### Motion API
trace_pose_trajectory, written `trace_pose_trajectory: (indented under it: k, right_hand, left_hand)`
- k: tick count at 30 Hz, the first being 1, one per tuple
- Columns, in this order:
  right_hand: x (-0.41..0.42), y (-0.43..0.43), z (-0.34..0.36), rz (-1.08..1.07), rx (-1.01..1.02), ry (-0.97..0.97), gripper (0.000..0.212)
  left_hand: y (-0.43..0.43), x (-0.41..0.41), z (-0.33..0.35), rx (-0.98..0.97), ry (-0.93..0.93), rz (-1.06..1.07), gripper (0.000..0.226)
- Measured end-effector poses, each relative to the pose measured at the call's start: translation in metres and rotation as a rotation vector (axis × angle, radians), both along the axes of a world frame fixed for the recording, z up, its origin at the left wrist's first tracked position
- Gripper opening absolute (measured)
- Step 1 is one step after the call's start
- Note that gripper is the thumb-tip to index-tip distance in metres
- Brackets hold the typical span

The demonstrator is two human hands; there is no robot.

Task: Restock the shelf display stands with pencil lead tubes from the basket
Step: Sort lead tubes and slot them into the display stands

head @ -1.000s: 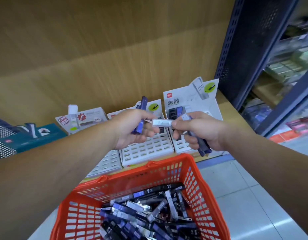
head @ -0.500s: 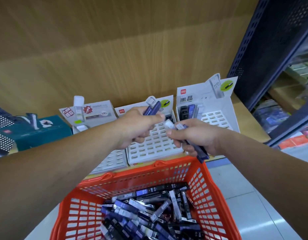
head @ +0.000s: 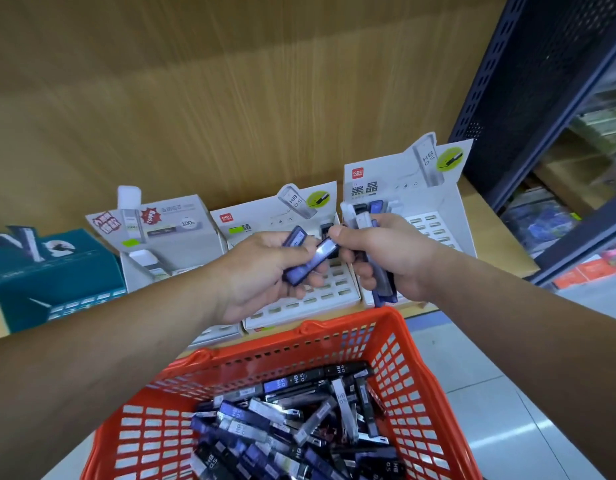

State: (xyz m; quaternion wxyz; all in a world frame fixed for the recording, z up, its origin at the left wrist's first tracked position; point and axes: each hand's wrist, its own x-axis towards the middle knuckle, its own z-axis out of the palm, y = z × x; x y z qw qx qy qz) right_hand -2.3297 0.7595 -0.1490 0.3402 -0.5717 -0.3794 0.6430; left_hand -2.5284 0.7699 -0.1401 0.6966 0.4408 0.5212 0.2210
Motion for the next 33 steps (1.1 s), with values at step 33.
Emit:
trace_pose_trajectory:
  k: [33]
  right_hand:
    - [0.003, -0.005, 0.007, 0.005, -0.121, -0.05, 0.017]
  left_hand:
    - [0.002, -0.017, 0.034, 0.254, 0.039, 0.148, 0.019]
